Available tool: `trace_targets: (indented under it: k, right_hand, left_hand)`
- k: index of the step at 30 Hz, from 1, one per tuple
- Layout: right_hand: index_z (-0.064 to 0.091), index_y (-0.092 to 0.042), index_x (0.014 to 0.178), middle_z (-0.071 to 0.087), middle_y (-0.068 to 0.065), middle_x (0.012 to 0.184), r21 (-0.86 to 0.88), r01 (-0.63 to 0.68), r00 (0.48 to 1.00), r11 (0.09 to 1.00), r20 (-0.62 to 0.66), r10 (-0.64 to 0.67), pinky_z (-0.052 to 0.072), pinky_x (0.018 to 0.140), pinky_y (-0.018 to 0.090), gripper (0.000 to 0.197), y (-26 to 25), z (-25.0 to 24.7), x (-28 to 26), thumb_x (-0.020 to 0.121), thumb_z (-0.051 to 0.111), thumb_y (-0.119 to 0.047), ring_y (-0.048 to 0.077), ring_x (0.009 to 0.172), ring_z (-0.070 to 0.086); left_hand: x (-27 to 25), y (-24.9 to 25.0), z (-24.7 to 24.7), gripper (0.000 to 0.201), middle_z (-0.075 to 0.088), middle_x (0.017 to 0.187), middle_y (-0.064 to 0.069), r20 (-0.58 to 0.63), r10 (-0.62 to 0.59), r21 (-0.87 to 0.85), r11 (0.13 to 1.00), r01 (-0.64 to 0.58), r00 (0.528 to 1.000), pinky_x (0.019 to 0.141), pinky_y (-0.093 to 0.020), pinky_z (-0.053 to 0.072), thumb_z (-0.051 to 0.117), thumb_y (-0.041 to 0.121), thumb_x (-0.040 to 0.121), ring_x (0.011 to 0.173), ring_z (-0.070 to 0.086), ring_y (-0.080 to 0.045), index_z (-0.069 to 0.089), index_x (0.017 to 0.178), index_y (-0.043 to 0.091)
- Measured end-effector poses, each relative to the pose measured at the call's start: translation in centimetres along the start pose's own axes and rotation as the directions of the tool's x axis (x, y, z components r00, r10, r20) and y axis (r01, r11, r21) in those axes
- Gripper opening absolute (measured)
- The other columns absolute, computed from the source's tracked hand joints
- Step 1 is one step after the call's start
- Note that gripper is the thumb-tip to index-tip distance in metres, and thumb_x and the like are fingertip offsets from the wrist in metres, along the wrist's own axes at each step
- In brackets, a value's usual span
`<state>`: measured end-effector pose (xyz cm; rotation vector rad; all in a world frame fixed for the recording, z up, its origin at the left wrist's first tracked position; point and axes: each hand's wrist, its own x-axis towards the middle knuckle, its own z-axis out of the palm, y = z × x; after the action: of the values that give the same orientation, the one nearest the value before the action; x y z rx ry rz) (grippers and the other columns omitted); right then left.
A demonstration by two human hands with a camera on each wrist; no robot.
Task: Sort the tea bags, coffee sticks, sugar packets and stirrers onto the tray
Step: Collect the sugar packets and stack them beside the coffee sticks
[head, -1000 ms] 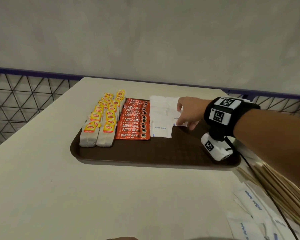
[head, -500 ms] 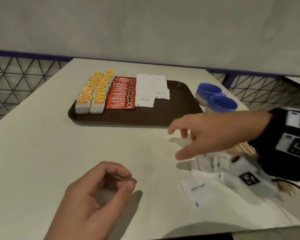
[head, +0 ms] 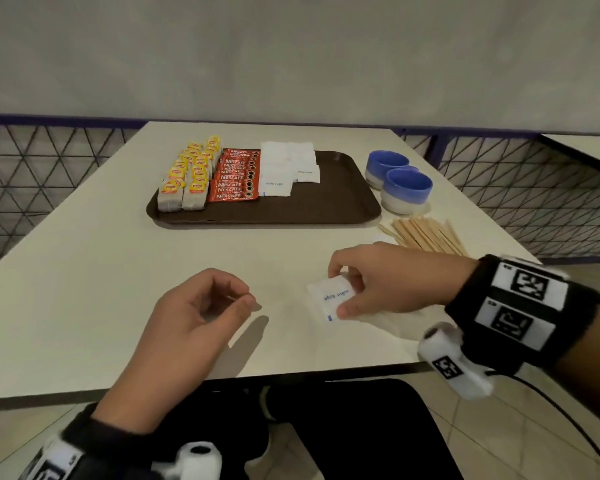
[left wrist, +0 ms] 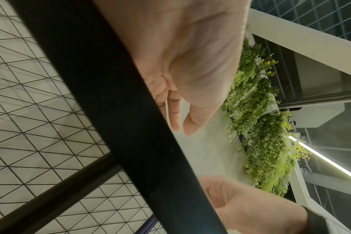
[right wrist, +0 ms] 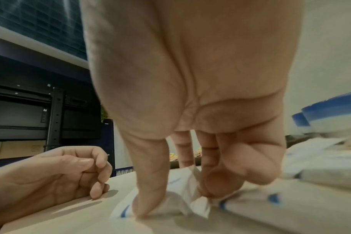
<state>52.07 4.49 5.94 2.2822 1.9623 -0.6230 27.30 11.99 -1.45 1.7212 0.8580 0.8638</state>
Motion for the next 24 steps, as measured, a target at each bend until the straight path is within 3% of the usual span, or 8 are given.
trace_targets:
  k: [3, 7, 9, 11, 14, 16, 20, 24]
  right_hand:
    - [0.059, -0.034, 0.108, 0.058, -0.017, 0.092, 0.097, 0.078, 0.995, 0.992, -0.069, -0.072, 0.043, 0.069, 0.023, 0.030, -1.7, 0.9, 0.4, 0.086, 0.077, -0.042, 0.005, 0.083, 0.057]
    - [0.058, -0.033, 0.096, 0.057, -0.013, 0.091, 0.179, 0.178, 0.972, 0.968, -0.184, -0.145, 0.043, 0.068, 0.026, 0.026, -3.6, 2.9, 0.2, 0.083, 0.079, -0.040, 0.006, 0.082, 0.055]
    - [0.055, -0.036, 0.097, 0.051, -0.013, 0.095, 0.185, 0.186, 0.961, 0.965, -0.241, -0.139, 0.045, 0.075, 0.029, 0.027, -4.1, 4.1, 0.0, 0.084, 0.077, -0.043, 0.009, 0.087, 0.052]
    - [0.053, -0.037, 0.098, 0.049, -0.013, 0.097, 0.206, 0.190, 0.946, 0.960, -0.299, -0.123, 0.046, 0.079, 0.031, 0.028, -4.3, 5.0, -0.3, 0.084, 0.076, -0.043, 0.011, 0.091, 0.050]
    - [0.054, -0.033, 0.092, 0.059, -0.011, 0.089, 0.354, 0.239, 0.927, 0.904, -0.360, -0.105, 0.048, 0.070, 0.027, 0.024, -4.0, 5.8, -0.5, 0.086, 0.077, -0.032, 0.008, 0.080, 0.055]
    - [0.059, -0.030, 0.090, 0.063, -0.010, 0.083, 0.540, 0.291, 0.914, 0.790, -0.400, -0.063, 0.049, 0.066, 0.026, 0.019, -3.8, 6.2, -0.2, 0.087, 0.077, -0.024, 0.006, 0.073, 0.058]
    - [0.065, -0.023, 0.104, 0.073, 0.008, 0.092, 0.854, 0.341, 0.929, 0.394, -0.369, -0.005, 0.054, 0.065, 0.038, 0.025, -3.9, 7.5, 0.7, 0.085, 0.080, -0.016, 0.019, 0.070, 0.065]
    - [0.065, -0.018, 0.110, 0.074, 0.014, 0.097, 0.897, 0.375, 0.919, 0.235, -0.393, 0.035, 0.051, 0.066, 0.039, 0.027, -4.4, 8.5, 2.0, 0.086, 0.077, -0.016, 0.021, 0.067, 0.064]
  left_hand:
    - [-0.1, 0.1, 0.1, 0.004, 0.077, 0.088, 0.000, -0.014, -0.005, 0.009, 1.000, 0.005, 1.000, 0.071, -0.040, 0.054, 0.075, 0.018, 0.089, 0.088, 0.072, -0.024, 0.071, 0.090, 0.020]
    - [-0.2, 0.4, 0.0, 0.014, 0.075, 0.099, 0.000, 0.008, -0.001, 0.031, 1.000, 0.001, 1.000, 0.074, -0.043, 0.058, 0.077, 0.020, 0.087, 0.091, 0.071, -0.023, 0.069, 0.097, 0.024]
    - [-0.4, 0.6, 0.0, 0.020, 0.073, 0.104, 0.003, 0.037, 0.004, 0.056, 0.998, -0.006, 0.999, 0.074, -0.040, 0.059, 0.079, 0.019, 0.085, 0.091, 0.070, -0.019, 0.068, 0.100, 0.025]
    - [-0.4, 0.7, -0.1, 0.027, 0.072, 0.105, 0.008, 0.060, 0.020, 0.092, 0.995, -0.026, 0.998, 0.083, -0.034, 0.057, 0.083, 0.021, 0.081, 0.090, 0.069, -0.014, 0.068, 0.103, 0.026]
    - [-0.4, 0.5, -0.2, 0.039, 0.072, 0.105, 0.011, 0.101, 0.036, 0.115, 0.992, -0.048, 0.994, 0.090, -0.033, 0.054, 0.084, 0.030, 0.073, 0.094, 0.068, -0.013, 0.065, 0.108, 0.030]
    - [-0.3, 0.3, -0.1, 0.043, 0.073, 0.103, 0.010, 0.125, 0.034, 0.115, 0.992, -0.049, 0.992, 0.092, -0.031, 0.053, 0.087, 0.024, 0.075, 0.097, 0.067, -0.012, 0.065, 0.111, 0.029]
    - [-0.1, 0.4, 0.1, 0.039, 0.076, 0.095, 0.007, 0.166, -0.006, 0.095, 0.995, -0.010, 0.986, 0.087, -0.034, 0.056, 0.084, 0.018, 0.081, 0.090, 0.071, -0.017, 0.066, 0.114, 0.030]
    - [0.2, 0.3, 0.1, 0.026, 0.076, 0.085, -0.001, 0.159, -0.005, 0.037, 0.999, 0.000, 0.987, 0.075, -0.028, 0.053, 0.076, 0.015, 0.088, 0.080, 0.071, -0.022, 0.070, 0.110, 0.028]
